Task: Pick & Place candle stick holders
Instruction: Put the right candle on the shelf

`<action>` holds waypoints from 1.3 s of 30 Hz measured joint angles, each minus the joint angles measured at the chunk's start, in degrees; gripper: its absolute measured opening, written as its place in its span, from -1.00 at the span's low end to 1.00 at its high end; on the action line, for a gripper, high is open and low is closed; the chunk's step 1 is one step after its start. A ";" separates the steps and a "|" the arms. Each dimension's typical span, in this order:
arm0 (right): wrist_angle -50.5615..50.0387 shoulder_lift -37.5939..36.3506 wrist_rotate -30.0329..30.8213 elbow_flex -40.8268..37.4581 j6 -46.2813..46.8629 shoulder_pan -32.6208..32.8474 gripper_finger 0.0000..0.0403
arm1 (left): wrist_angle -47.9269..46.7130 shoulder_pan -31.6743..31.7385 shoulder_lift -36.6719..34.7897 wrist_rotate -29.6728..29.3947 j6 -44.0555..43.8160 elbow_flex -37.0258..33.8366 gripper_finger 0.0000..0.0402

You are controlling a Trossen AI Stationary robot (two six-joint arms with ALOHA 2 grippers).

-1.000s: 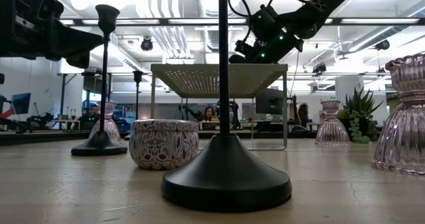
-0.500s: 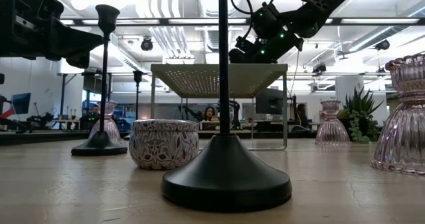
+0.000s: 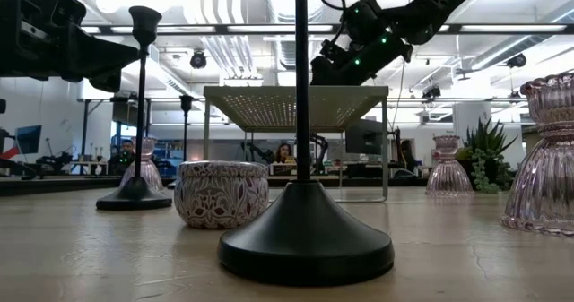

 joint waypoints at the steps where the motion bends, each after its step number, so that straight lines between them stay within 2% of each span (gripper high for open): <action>1: -0.14 -0.31 0.05 0.00 -0.24 0.00 0.91 | 0.00 0.00 0.01 0.01 0.02 -0.01 -0.84; 10: -0.61 -6.96 0.58 0.00 -3.66 1.44 0.91 | 0.00 0.00 0.02 0.01 0.02 -0.02 -0.84; 15: -2.47 -13.61 0.56 0.00 -9.39 4.42 0.91 | 0.00 0.00 0.02 0.00 0.00 0.00 -0.84; 19: -6.82 -19.79 2.43 0.02 -9.73 7.80 0.91 | 0.00 0.00 0.00 -0.01 0.00 0.00 -0.84; 30: -23.71 -34.13 10.79 0.02 -1.52 19.48 0.91 | 0.00 0.00 0.02 -0.01 0.00 0.00 -0.84; 39: -37.75 -41.62 11.51 0.02 10.05 27.78 0.91 | 0.00 0.00 0.02 -0.01 0.00 -0.02 -0.84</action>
